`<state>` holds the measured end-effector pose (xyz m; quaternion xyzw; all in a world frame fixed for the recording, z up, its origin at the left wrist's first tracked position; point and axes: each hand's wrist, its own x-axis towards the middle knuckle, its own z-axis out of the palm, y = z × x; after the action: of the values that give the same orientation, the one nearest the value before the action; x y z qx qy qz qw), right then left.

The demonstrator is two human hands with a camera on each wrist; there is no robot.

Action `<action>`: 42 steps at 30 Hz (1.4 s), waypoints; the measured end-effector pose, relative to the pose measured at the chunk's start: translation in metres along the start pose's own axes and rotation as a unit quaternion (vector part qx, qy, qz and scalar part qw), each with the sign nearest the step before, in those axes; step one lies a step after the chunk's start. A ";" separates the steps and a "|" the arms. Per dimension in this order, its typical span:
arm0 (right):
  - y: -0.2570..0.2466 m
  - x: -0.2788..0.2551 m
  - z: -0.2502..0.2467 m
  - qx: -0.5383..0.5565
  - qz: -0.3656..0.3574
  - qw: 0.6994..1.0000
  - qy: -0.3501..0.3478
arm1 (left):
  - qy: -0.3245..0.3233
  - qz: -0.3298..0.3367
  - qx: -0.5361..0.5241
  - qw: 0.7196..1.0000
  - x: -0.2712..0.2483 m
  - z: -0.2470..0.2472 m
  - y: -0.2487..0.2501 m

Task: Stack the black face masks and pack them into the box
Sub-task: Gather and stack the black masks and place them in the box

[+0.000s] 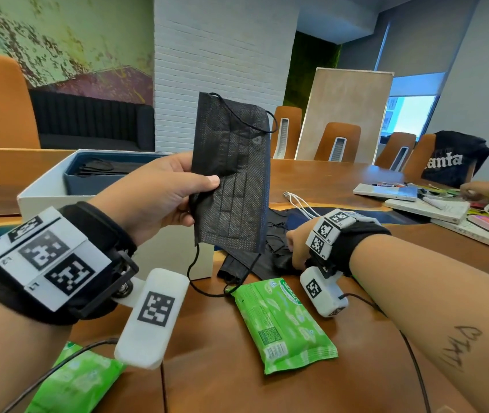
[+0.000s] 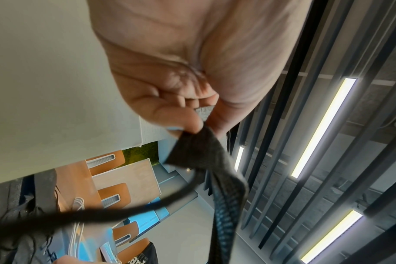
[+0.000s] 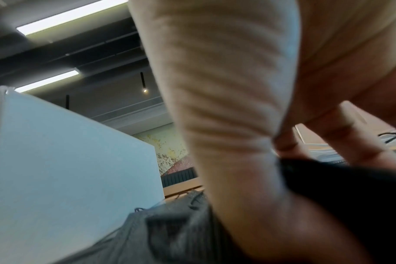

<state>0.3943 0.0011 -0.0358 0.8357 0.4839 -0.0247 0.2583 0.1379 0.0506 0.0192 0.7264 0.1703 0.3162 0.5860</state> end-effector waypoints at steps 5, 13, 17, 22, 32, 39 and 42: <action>0.005 -0.005 -0.007 0.089 0.021 0.995 0.031 | 0.006 -0.001 0.007 1.000 0.001 -0.001 0.000; 0.046 -0.032 -0.027 0.282 0.016 0.943 0.179 | 0.040 -0.008 0.032 0.999 0.004 -0.002 -0.004; 0.056 -0.046 -0.030 0.385 -0.007 0.907 0.171 | 0.043 -0.017 0.031 0.998 0.003 -0.002 -0.007; 0.066 -0.058 -0.030 0.327 -0.010 0.909 0.258 | 0.036 -0.018 0.035 0.999 0.002 -0.001 -0.005; 0.066 -0.041 -0.006 0.260 0.013 0.927 0.270 | 0.036 -0.009 0.028 0.999 0.003 -0.002 -0.006; 0.056 -0.047 -0.015 0.412 0.006 0.836 0.362 | 0.049 -0.010 0.038 0.998 0.005 -0.005 -0.008; 0.053 -0.059 -0.034 0.565 -0.073 0.738 0.362 | 0.049 -0.012 0.050 0.997 0.007 -0.006 -0.010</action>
<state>0.3998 -0.0514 0.0323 0.7360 0.4979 -0.0080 -0.4586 0.1404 0.0617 0.0119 0.7363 0.2232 0.3351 0.5439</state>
